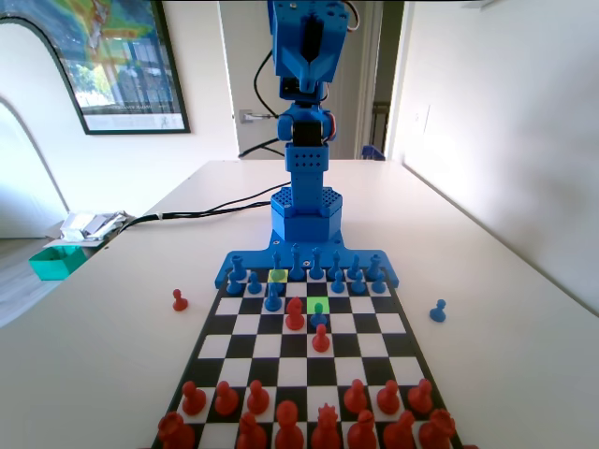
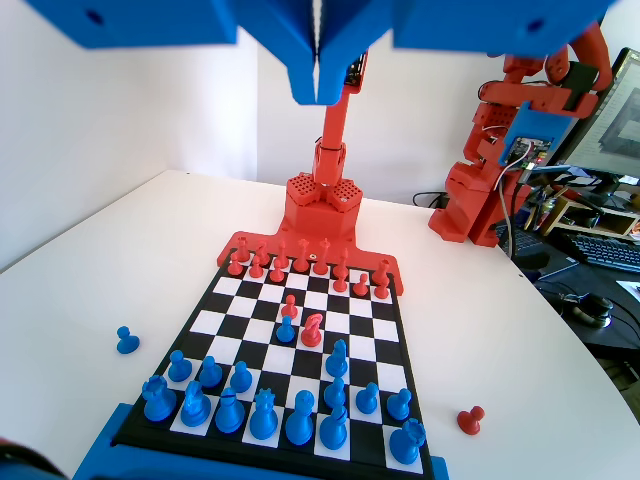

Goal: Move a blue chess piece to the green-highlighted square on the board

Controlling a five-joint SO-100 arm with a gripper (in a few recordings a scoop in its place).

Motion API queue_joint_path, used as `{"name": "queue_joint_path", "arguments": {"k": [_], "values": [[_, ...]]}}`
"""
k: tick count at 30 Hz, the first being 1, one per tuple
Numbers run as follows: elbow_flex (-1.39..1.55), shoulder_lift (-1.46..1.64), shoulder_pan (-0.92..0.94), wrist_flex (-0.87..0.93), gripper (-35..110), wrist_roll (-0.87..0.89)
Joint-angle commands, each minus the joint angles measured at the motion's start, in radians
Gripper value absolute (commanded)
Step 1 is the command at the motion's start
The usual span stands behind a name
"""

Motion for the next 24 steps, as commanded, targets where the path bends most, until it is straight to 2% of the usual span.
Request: {"name": "queue_joint_path", "arguments": {"k": [1, 19, 24], "values": [[0.006, 0.003, 0.002, -0.017, 1, -0.003], [0.006, 0.003, -0.003, -0.017, 1, -0.003], [0.006, 0.003, -0.005, -0.017, 6, -0.006]]}}
